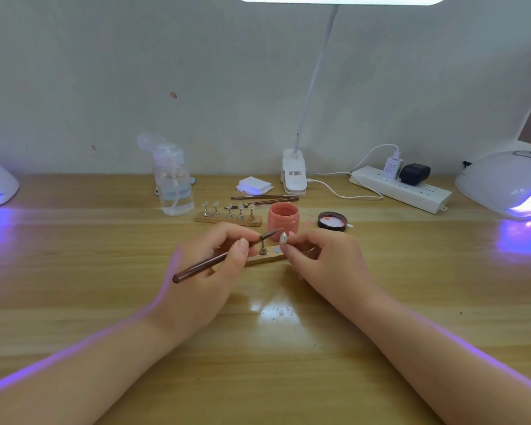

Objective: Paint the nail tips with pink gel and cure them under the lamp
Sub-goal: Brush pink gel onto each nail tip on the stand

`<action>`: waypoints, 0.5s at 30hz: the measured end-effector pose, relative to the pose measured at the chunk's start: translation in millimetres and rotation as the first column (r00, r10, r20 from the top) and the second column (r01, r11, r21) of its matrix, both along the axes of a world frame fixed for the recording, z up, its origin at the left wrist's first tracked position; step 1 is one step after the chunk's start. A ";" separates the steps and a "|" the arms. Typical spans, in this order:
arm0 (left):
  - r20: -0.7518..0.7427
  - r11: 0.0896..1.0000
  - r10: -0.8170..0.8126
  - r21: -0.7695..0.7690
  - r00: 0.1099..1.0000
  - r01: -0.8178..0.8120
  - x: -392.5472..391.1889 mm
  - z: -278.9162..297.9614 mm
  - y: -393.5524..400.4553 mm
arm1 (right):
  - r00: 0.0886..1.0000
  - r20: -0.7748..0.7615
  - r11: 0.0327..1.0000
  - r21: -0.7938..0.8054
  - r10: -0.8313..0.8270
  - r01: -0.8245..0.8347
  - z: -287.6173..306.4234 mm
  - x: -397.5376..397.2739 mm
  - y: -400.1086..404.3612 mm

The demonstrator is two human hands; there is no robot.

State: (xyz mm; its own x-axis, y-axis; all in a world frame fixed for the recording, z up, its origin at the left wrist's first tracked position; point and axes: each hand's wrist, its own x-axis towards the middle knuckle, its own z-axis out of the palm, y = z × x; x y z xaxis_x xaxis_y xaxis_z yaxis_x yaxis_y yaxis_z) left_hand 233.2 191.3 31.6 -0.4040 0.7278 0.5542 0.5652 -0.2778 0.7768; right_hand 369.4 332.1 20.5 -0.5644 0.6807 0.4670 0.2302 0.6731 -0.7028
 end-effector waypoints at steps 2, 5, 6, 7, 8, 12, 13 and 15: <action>-0.035 1.000 -0.010 0.004 0.999 0.010 0.5 0.3 -1.0 | 1.000 -0.018 1.000 -0.007 0.003 -0.003 -0.2 0.2 0.6; -0.048 1.000 -0.011 0.012 0.999 0.012 1.7 -0.5 -0.7 | 0.999 -0.034 1.000 -0.011 0.008 -0.009 -0.4 0.2 0.9; -0.043 1.000 -0.009 0.011 0.999 0.010 2.0 -1.1 -0.2 | 0.999 -0.040 1.000 -0.019 0.009 -0.009 -0.5 0.2 1.0; -0.039 1.000 -0.005 0.004 0.999 0.005 2.2 -1.6 0.3 | 0.999 -0.044 1.000 -0.028 0.009 -0.010 -0.5 0.2 1.0; -0.040 1.000 -0.002 -0.006 0.999 0.002 2.4 -2.1 0.7 | 0.999 -0.046 0.999 -0.034 0.009 -0.011 -0.7 0.3 1.2; -0.039 1.000 -0.012 -0.016 0.999 0.012 1.7 -1.9 -1.1 | 0.999 -0.048 1.000 -0.022 0.019 -0.020 -1.3 0.0 0.8; -0.041 1.000 -0.014 0.001 0.999 0.014 1.7 -1.2 -2.2 | 0.999 -0.049 1.000 -0.018 0.018 -0.018 -1.5 -0.3 0.5; -0.033 0.999 -0.012 0.043 0.999 0.013 1.7 -0.4 -3.8 | 0.999 -0.053 1.000 -0.006 0.014 -0.014 -1.6 -0.8 0.2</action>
State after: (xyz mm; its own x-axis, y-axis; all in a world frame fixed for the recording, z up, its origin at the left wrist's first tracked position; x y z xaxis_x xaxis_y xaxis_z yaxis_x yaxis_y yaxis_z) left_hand 234.9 187.5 31.2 -0.3759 0.7076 0.5983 0.5866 -0.3181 0.7448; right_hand 368.6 332.3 18.8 -0.5485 0.6761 0.4921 0.1833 0.6713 -0.7181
